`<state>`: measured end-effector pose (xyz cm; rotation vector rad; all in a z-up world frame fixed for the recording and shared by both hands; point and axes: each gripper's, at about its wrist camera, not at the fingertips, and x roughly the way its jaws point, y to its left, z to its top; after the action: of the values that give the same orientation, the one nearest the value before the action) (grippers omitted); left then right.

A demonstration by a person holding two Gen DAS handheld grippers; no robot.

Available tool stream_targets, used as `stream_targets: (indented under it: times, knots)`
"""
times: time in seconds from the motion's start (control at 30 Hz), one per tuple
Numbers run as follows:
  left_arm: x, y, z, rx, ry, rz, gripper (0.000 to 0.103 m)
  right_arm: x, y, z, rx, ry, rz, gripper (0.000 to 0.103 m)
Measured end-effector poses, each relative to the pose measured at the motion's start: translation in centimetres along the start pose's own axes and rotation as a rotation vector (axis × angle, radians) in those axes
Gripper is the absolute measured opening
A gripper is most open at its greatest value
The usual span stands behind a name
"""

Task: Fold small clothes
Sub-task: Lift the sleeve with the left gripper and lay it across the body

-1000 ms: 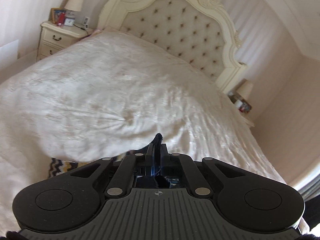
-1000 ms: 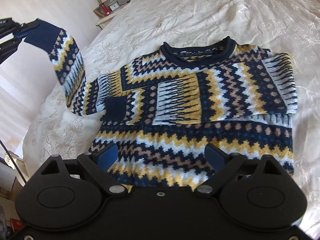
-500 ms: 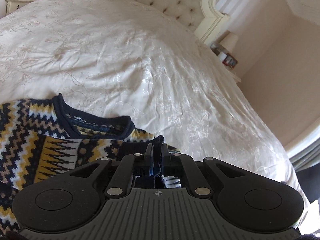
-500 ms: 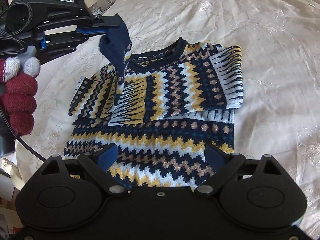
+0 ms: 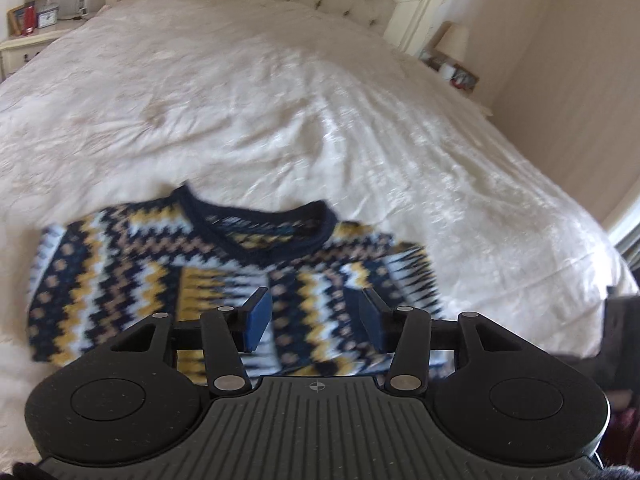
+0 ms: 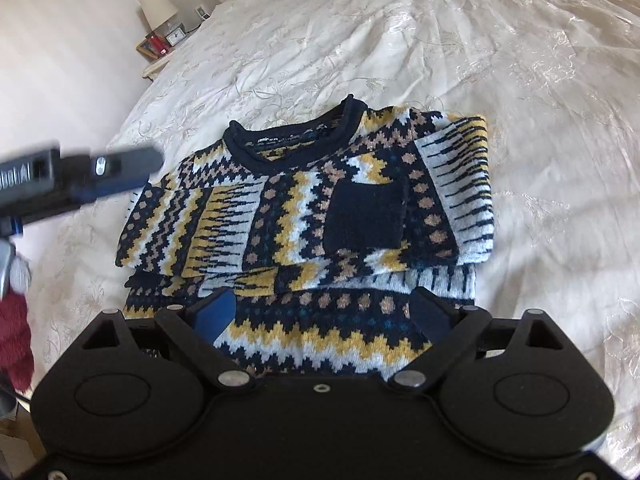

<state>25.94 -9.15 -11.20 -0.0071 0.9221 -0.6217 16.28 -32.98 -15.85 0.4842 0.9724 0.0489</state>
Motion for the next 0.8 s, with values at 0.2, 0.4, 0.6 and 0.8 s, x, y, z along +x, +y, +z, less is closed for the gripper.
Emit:
stream_targets:
  times: [0.2, 0.4, 0.6, 0.8]
  knots:
    - [0.8, 8.3, -3.8, -0.139, 0.132, 0.232, 0.047, 3.0, -0.7, 2.9, 0.036, 0.004, -0.030, 0.094]
    - [1.6, 13.8, -5.4, -0.283, 0.163, 0.351, 0.047, 5.2, -1.6, 4.8, 0.055, 0.027, -0.056, 0.094]
    - [3.2, 15.7, -5.5, -0.330, 0.163, 0.384, 0.047, 7.1, -2.4, 5.5, 0.084, 0.051, -0.069, 0.094]
    - [4.7, 16.6, -5.8, -0.349, 0.174, 0.379, 0.054, 8.4, -3.5, 5.3, 0.138, 0.060, -0.061, 0.093]
